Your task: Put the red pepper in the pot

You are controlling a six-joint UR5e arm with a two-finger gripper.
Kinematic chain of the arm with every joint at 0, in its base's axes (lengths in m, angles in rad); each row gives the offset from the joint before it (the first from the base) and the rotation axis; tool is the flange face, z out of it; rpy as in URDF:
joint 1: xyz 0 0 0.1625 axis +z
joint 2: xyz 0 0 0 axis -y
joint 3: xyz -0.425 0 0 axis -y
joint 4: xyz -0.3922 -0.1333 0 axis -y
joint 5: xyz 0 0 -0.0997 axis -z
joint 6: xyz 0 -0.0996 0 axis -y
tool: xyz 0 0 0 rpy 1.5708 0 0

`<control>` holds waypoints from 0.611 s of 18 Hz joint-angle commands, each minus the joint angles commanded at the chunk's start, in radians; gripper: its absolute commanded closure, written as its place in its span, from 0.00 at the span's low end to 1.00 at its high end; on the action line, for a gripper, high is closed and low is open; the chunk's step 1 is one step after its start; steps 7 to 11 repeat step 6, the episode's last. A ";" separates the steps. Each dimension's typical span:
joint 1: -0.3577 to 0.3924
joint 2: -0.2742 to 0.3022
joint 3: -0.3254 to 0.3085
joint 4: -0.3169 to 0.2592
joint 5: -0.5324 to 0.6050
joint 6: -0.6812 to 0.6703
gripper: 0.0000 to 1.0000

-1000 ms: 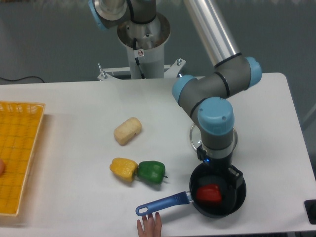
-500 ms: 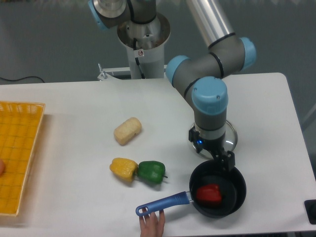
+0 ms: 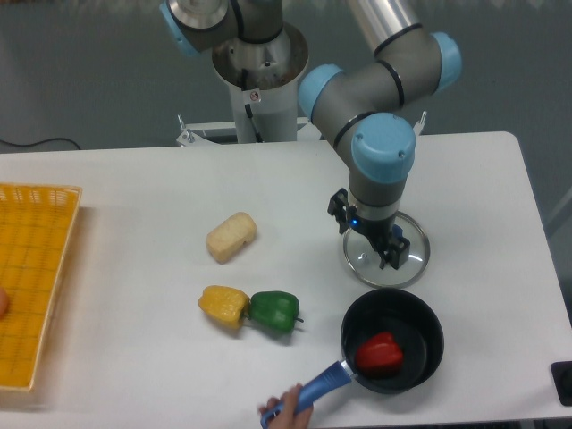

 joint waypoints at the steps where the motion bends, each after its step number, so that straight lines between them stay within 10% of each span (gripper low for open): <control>1: 0.002 0.009 -0.008 -0.006 -0.001 0.043 0.00; 11: 0.006 0.014 -0.008 -0.023 0.002 0.074 0.00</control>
